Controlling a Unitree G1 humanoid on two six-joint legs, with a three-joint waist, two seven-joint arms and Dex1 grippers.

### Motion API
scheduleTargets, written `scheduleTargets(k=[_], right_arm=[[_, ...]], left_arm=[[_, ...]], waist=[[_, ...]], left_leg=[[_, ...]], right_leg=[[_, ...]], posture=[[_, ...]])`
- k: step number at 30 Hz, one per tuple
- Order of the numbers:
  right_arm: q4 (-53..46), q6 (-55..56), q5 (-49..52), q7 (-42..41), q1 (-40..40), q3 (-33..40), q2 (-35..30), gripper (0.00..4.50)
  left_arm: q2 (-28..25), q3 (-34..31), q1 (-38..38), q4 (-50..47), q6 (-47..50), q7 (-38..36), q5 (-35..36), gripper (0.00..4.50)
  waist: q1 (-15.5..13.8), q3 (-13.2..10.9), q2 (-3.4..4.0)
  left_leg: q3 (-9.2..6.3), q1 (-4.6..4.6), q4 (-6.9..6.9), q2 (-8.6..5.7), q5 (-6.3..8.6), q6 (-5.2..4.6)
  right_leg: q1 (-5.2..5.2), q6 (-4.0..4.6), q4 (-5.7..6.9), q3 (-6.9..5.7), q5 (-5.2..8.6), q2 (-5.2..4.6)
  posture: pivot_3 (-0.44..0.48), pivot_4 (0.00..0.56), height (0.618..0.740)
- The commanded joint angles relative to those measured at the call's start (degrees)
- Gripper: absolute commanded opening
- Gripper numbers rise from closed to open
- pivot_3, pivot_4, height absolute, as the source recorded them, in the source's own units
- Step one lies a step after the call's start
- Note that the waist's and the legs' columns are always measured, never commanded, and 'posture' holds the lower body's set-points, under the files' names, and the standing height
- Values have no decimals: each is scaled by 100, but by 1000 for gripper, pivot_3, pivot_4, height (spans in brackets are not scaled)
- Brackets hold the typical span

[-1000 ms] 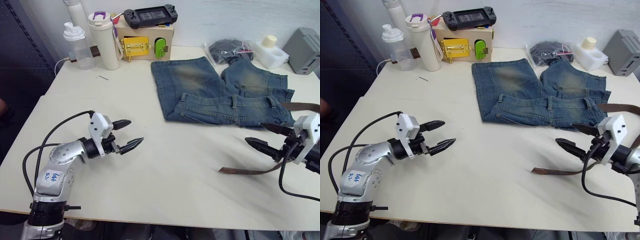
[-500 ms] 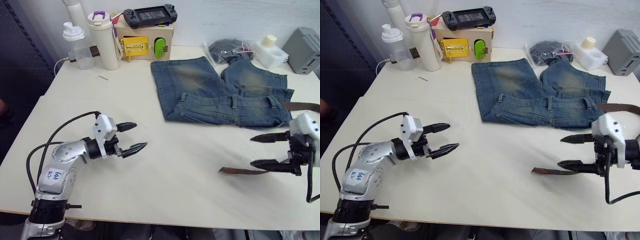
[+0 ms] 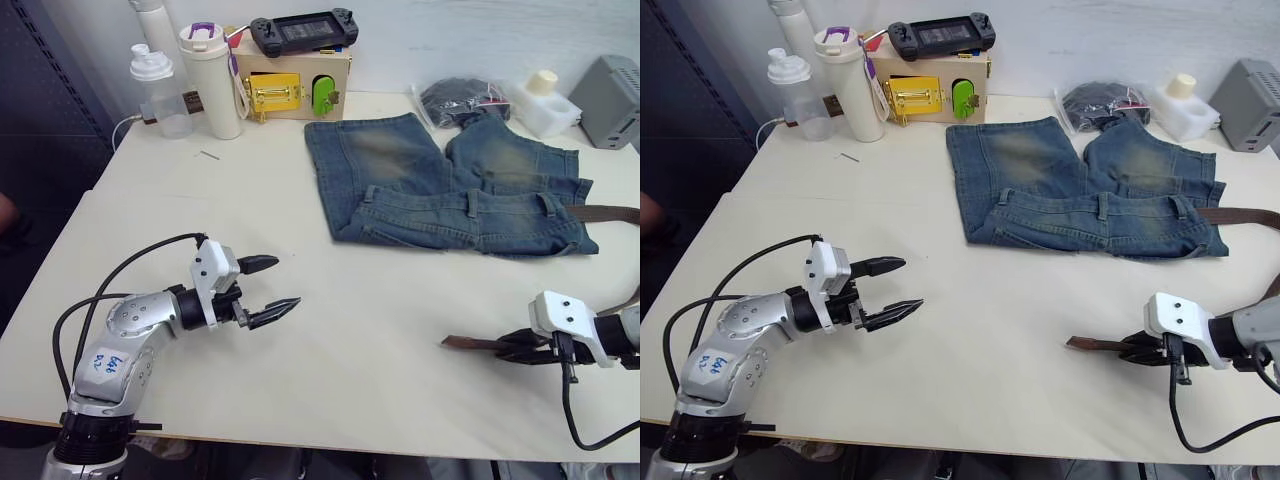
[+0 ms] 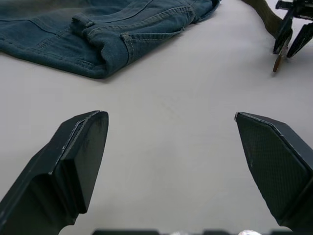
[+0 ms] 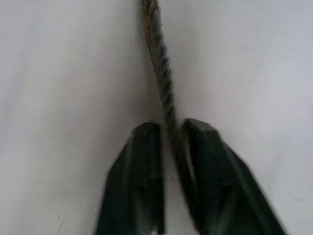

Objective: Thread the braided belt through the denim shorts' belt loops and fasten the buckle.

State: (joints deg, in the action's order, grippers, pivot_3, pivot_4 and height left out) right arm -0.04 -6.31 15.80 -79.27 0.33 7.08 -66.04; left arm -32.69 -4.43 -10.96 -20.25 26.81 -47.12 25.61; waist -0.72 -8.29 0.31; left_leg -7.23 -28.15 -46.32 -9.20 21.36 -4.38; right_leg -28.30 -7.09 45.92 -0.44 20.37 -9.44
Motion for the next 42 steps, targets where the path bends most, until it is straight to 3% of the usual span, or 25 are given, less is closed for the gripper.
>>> scheduleTargets(k=[1, 7, 14, 20, 42], right_arm=[[-827, -314, 429, -62, 181, 229, 13, 23], [-2571, -1716, 1617, 486, -835, 58, 217, 23], [-3165, -2450, 1600, 1113, -1850, -796, 717, 23], [-3127, -2498, 1370, 1351, -1899, -1084, 940, 23], [-3076, -2478, 1161, 1466, -1751, -1087, 1129, 23]], left_arm=[[-10, -57, -274, -93, 147, -101, 361, 4500], [-40, 343, -1256, 317, 403, -770, 657, 4500], [30, 1022, -1907, 379, 755, -1500, 881, 4500], [102, 1110, -2120, 529, 888, -1610, 915, 4500], [103, 1427, -2109, 687, 550, -1814, 525, 4500]], waist=[[-36, 0, 0], [-72, 0, 0], [-73, -1, -3], [-64, -1, -3], [-63, -1, -3]], left_leg=[[1, 0, 0, 0, 0, 0], [0, -8, -23, 1, 0, -1], [-27, -11, -32, -14, 7, -14], [-27, -11, -37, -16, 6, -18], [-27, -11, -37, -16, 6, -18]], right_leg=[[0, 0, 0, 0, 0, -1], [9, 2, -4, -7, 2, -1], [13, 3, -13, -13, 2, -6], [31, 2, -11, -15, 2, -6], [31, 3, -10, -16, 2, -5]], posture=[[0, 150, 646], [0, 150, 646], [0, 150, 646], [0, 150, 646], [0, 150, 646]])
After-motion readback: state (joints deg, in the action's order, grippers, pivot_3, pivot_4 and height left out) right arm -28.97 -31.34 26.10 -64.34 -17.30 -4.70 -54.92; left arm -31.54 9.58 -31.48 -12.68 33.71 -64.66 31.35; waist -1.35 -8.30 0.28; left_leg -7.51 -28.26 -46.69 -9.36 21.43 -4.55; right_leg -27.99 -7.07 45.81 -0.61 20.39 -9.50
